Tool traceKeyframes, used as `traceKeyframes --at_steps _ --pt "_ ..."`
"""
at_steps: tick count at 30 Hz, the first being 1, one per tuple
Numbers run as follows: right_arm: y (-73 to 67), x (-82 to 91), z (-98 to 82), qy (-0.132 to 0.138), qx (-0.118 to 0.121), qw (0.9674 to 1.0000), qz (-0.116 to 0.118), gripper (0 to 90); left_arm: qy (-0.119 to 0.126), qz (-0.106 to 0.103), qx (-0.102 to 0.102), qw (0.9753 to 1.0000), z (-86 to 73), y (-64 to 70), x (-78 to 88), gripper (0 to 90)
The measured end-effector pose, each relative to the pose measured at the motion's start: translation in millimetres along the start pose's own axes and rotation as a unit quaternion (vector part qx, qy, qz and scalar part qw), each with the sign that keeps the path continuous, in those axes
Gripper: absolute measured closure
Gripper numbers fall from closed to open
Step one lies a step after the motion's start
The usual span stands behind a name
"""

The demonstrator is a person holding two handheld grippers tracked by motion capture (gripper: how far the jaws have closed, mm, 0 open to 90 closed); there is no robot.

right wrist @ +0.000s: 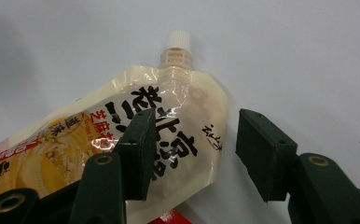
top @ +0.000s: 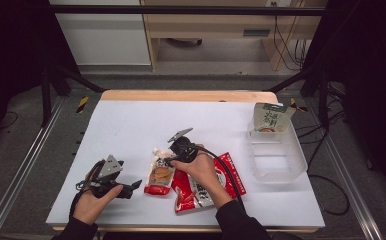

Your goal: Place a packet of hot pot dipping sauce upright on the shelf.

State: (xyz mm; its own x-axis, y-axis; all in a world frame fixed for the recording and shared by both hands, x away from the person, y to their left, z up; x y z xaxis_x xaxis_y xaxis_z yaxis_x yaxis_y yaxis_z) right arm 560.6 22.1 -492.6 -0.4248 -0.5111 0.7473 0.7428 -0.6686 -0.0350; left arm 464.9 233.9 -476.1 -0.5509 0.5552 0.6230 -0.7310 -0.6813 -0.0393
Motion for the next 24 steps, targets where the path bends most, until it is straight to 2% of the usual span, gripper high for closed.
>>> traceKeyframes --at_steps 3,7,13,17,24 --pt "-2.2 -0.3 -0.3 0.0 -0.009 0.9998 0.016 51.2 0.0 0.001 0.0 1.0 0.2 -1.5 0.5 6.2" --pt "-5.8 0.1 -0.5 0.002 -0.003 0.9999 0.011 56.5 0.004 0.001 0.004 1.0 1.0 -2.6 -0.3 6.3" --pt "-8.4 1.3 -1.1 0.009 0.019 0.9998 -0.004 76.3 0.003 0.002 0.004 1.0 0.7 -2.7 -1.1 6.4" --pt "-10.7 3.7 0.9 0.017 0.03 0.9994 -0.005 85.5 0.002 0.002 0.004 1.0 0.5 -3.4 -0.1 6.4" --pt "-17.1 9.4 6.0 0.036 0.059 0.9975 -0.013 88.6 0.004 0.004 0.003 1.0 1.3 -5.2 0.8 6.9"
Point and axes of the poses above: each handheld gripper's, and its own axes: x roughly backward along the jaws, z roughly out of its top, y roughly to its right, the point moved 4 cm from there along -x, roughly forward along the jaws, and after that the axes turned 4 degrees about -z, right-handed, at the moved point
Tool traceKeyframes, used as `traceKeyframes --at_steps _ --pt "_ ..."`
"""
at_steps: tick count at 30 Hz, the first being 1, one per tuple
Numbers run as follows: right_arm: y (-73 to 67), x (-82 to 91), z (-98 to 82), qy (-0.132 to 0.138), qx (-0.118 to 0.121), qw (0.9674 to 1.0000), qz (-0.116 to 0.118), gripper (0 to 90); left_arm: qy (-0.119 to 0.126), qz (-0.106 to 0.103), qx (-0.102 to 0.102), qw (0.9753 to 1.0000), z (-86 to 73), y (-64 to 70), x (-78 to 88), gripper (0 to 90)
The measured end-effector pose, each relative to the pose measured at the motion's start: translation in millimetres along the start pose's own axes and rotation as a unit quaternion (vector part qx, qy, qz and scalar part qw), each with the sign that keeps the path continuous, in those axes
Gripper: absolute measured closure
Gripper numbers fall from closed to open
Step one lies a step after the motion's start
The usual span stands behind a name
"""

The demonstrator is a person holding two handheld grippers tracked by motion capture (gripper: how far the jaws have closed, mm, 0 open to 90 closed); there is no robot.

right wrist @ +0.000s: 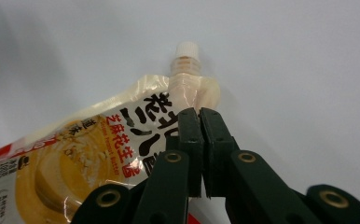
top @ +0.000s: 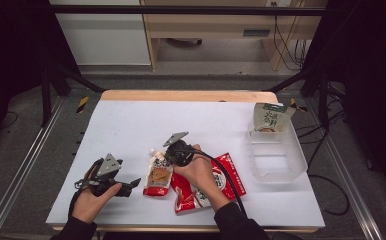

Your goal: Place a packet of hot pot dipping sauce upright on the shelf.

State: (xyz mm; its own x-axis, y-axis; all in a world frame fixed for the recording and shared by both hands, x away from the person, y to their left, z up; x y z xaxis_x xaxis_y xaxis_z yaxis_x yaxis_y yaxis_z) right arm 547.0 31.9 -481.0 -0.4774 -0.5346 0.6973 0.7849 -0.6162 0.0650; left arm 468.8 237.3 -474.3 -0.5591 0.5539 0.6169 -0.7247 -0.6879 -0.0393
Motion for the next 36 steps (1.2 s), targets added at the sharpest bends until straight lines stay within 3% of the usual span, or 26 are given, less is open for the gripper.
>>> traceKeyframes --at_steps 11,18,25,31,36 --pt "-11.4 32.1 26.9 0.052 0.043 0.9977 -0.002 89.1 0.016 0.007 0.006 0.9998 3.2 -5.4 9.2 8.1" --pt "-13.4 49.0 41.7 0.069 0.065 0.9954 -0.006 89.3 0.045 0.012 0.004 0.9989 10.6 -7.1 21.3 12.8" --pt "-17.1 64.8 55.8 0.086 0.087 0.9925 -0.006 89.4 0.049 0.01 0.001 0.9987 14.6 -6.7 25.9 12.9" --pt "-21.5 74.9 57.6 0.097 0.099 0.9903 0.003 89.4 0.059 0.014 -0.001 0.9982 19.6 -7.7 33.3 13.1" --pt "-25.7 80.1 54.2 0.103 0.101 0.9895 0.013 89.4 0.062 0.006 -0.011 0.998 27.9 -9.2 38.4 15.0"
Point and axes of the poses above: each handheld gripper's, and its own axes: x roughly backward along the jaws, z roughly out of its top, y roughly to its right, the point moved 4 cm from there along -x, roughly forward along the jaws, and after that the axes turned 4 degrees about -z, right-handed, at the moved point
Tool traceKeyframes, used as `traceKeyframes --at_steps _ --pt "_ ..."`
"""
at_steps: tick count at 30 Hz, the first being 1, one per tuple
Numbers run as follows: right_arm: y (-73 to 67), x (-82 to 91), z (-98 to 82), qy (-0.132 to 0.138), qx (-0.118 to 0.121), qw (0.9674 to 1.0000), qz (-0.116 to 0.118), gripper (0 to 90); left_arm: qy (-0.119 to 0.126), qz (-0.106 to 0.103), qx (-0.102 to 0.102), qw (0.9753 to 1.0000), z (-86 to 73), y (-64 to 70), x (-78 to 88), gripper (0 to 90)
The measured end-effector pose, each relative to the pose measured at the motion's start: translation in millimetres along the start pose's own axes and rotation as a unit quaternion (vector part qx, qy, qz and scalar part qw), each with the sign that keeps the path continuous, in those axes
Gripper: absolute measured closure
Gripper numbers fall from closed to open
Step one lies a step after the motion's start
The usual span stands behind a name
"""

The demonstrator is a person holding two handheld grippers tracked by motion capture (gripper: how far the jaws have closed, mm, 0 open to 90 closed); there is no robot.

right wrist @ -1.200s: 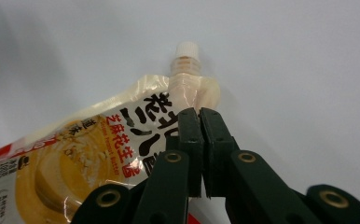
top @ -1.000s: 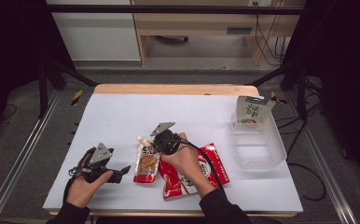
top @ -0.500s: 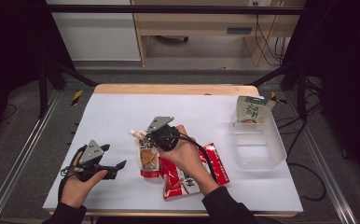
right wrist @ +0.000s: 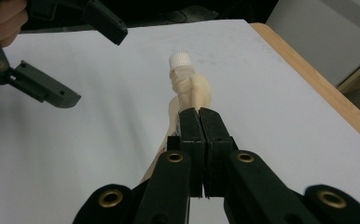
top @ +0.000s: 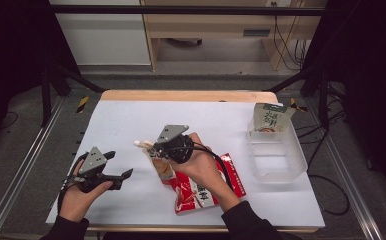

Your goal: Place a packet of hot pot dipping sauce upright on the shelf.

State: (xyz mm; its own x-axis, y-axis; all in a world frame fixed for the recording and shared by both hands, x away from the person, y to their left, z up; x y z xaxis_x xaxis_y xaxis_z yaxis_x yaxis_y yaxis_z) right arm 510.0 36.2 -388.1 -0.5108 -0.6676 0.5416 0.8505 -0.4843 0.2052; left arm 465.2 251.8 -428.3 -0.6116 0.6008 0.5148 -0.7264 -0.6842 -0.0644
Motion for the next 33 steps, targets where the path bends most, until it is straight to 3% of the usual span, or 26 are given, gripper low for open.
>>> traceKeyframes --at_steps 7,12,14,22,28,33 --pt "-9.2 9.3 -4.4 0.02 0.01 0.9996 0.017 89.4 -0.02 -0.031 -0.036 0.9987 16.1 -2.4 -4.7 20.2" --pt "-13.1 12.8 -7.0 0.028 0.013 0.9991 0.028 89.4 -0.04 -0.062 -0.068 0.995 26.9 3.4 -13.2 21.7" --pt "-14.6 13.6 -7.4 0.03 0.015 0.9989 0.031 89.4 -0.042 -0.064 -0.077 0.9941 31.0 4.5 -17.4 21.9" --pt "-21.5 18.5 -10.8 0.037 0.02 0.9981 0.046 89.3 -0.035 -0.094 -0.081 0.9916 37.4 6.7 -29.9 32.1" --pt "-22.6 20.9 -12.1 0.031 0.021 0.998 0.05 89.2 -0.033 -0.122 -0.086 0.9882 40.7 9.3 -36.5 46.0" --pt "-20.7 24.3 -14.5 0.025 0.019 0.9985 0.046 88.9 -0.037 -0.13 -0.083 0.9873 43.7 10.8 -36.6 58.5"
Point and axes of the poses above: each handheld gripper's, and its own axes: x roughly backward along the jaws, z roughly out of its top, y roughly to its right, the point moved 4 cm from there along -x, roughly forward along the jaws, and after that the axes turned 4 degrees about -z, right-handed, at the moved point
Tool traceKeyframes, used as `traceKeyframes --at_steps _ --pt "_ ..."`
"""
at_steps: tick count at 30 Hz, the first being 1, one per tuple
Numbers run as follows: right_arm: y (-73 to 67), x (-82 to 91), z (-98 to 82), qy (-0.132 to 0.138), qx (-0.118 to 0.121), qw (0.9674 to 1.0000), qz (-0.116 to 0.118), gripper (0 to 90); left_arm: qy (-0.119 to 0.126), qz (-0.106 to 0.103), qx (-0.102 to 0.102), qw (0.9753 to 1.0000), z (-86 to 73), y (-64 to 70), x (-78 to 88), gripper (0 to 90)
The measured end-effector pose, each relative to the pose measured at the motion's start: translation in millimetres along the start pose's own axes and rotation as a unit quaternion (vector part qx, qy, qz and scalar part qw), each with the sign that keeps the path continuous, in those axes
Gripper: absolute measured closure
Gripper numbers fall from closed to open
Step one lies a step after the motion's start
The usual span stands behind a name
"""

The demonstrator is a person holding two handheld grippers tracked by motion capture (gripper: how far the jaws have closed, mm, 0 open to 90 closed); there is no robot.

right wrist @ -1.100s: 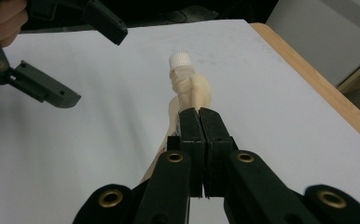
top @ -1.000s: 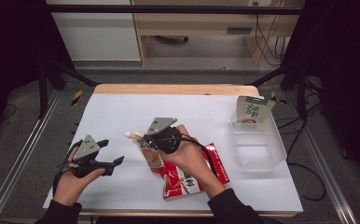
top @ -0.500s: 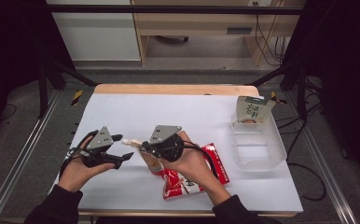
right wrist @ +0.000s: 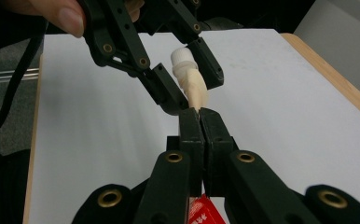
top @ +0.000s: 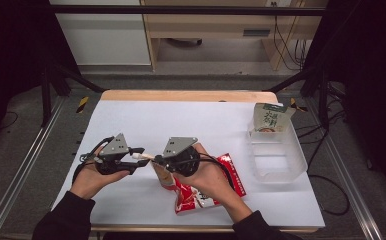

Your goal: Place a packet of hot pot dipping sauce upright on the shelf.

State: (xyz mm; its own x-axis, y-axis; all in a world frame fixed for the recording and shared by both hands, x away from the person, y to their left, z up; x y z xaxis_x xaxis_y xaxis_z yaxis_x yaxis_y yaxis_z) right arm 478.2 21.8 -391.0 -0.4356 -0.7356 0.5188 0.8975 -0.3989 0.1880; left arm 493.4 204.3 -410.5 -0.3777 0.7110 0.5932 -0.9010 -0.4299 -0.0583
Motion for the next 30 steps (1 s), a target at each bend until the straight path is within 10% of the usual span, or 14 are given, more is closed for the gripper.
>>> traceKeyframes --at_steps 14,30 --pt "7.1 15.6 -10.4 -0.013 -0.021 0.9995 -0.018 88.0 0.006 -0.03 -0.013 0.9994 23.7 19.6 9.5 72.7" --pt "14.2 45.6 6.2 -0.068 0.021 0.9971 -0.027 76.4 -0.03 -0.046 -0.065 0.9964 67.3 34.3 19.7 73.8"
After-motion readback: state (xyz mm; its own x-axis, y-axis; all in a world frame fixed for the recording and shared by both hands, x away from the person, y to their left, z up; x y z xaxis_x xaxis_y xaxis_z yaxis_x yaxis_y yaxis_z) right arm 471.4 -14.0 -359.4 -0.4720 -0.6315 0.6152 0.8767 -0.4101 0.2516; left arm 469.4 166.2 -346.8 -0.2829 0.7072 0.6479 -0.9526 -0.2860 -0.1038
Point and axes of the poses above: each handheld gripper's, and its own axes: x roughly backward along the jaws, z roughly out of its top, y roughly to its right, the point moved 4 cm from there along -x, roughly forward along the jaws, and after that the axes turned 4 degrees about -z, right-handed, at the moved point
